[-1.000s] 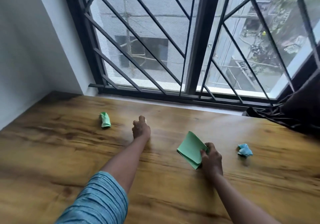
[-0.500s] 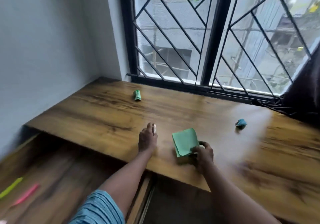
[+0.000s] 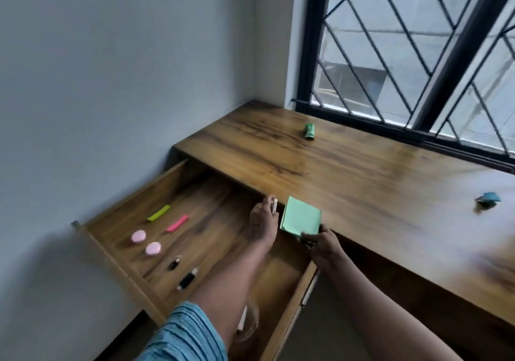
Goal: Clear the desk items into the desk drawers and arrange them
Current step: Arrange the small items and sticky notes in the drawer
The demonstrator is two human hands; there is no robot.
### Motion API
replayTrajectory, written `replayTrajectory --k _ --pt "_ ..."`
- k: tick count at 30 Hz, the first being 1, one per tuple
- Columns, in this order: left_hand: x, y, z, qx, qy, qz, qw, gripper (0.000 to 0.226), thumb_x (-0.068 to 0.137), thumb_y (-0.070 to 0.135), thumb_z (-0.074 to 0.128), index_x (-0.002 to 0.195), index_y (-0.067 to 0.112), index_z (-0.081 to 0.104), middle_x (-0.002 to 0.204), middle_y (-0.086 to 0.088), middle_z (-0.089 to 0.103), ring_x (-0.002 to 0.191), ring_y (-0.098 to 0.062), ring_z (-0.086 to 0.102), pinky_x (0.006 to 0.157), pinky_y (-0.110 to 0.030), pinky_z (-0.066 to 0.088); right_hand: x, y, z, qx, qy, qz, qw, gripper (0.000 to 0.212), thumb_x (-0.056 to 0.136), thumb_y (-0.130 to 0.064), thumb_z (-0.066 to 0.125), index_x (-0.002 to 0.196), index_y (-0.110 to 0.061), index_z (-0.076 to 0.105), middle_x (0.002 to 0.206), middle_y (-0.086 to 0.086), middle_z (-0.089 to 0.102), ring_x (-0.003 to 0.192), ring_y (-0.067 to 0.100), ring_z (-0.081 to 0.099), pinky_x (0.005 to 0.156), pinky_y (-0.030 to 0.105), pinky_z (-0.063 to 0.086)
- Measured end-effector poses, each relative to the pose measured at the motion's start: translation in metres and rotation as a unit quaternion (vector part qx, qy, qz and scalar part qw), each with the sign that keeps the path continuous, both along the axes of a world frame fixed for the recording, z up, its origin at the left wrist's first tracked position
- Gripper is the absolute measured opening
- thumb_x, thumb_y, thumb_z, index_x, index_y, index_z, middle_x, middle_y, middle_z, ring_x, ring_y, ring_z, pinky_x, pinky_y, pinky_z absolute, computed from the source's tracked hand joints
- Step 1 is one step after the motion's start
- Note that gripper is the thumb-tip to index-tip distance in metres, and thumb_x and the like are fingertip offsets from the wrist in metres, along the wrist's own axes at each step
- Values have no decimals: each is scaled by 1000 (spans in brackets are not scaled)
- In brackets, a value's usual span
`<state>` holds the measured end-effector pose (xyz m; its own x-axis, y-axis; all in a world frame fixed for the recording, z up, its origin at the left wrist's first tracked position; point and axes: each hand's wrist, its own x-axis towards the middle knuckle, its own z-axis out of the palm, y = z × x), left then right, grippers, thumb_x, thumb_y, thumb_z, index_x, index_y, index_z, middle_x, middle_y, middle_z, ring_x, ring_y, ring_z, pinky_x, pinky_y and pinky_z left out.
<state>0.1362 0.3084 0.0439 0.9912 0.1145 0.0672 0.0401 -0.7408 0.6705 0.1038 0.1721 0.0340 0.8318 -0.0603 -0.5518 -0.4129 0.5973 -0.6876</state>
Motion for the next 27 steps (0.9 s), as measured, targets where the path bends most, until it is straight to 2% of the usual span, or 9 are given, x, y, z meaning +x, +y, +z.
replayTrajectory --k 2,6,8,13,18,20,22,25,27 --pt "-6 35 -3 -7 13 10 1000 47 92 13 56 137 21 45 120 -12 59 111 -26 57 93 -32 44 1 35 -10 2 8 -6 1000 48 81 24 42 119 -5 47 93 16 61 73 29 62 47 27 56" --pt "-17 114 -12 4 35 17 999 47 91 15 60 135 22 47 124 -7 61 114 -22 57 91 -29 45 -5 100 -29 -3 47 -18 999 36 83 24 40 99 -8 50 107 21 58 73 28 62 46 28 56" --pt "-19 157 -18 -5 66 27 997 48 88 15 64 133 21 50 124 -5 63 113 -22 59 91 -29 46 -9 130 -39 -9 67 -24 997 37 82 25 39 97 -6 49 114 25 55 74 31 59 44 30 56" --pt "-7 235 -28 23 136 -3 990 49 84 11 70 130 16 54 124 -9 63 113 -22 60 89 -26 47 -17 175 -59 -36 109 -66 991 50 78 28 39 123 6 43 128 29 51 76 33 57 42 32 55" --pt "18 253 -44 37 163 -39 985 51 85 10 69 133 16 52 130 -9 59 117 -23 57 89 -25 45 -10 200 -78 -130 157 -73 976 45 77 26 43 114 1 45 116 24 54 92 35 55 46 29 54" --pt "30 251 -51 44 174 -47 983 55 87 10 66 138 17 47 134 -7 55 121 -23 54 91 -26 43 -2 205 -90 -157 176 -83 968 43 77 24 45 109 -3 47 112 21 56 92 32 54 53 31 48" --pt "41 247 -60 59 192 -53 978 59 88 12 66 141 16 42 138 -7 52 123 -23 52 96 -28 42 12 209 -107 -163 208 -111 958 42 77 23 48 107 -5 49 107 18 57 92 32 56 63 36 52" --pt "53 244 -76 73 225 -61 970 56 89 13 65 140 11 43 131 -9 55 119 -22 56 93 -26 45 32 218 -124 -192 268 -121 936 29 74 18 59 99 4 57 99 21 63 87 33 60 79 41 55" --pt "59 242 -86 98 240 -67 963 49 91 13 62 137 11 46 127 -9 58 115 -21 58 86 -25 45 41 224 -125 -219 294 -105 924 22 73 16 64 94 10 60 89 21 63 80 32 59 70 38 53"
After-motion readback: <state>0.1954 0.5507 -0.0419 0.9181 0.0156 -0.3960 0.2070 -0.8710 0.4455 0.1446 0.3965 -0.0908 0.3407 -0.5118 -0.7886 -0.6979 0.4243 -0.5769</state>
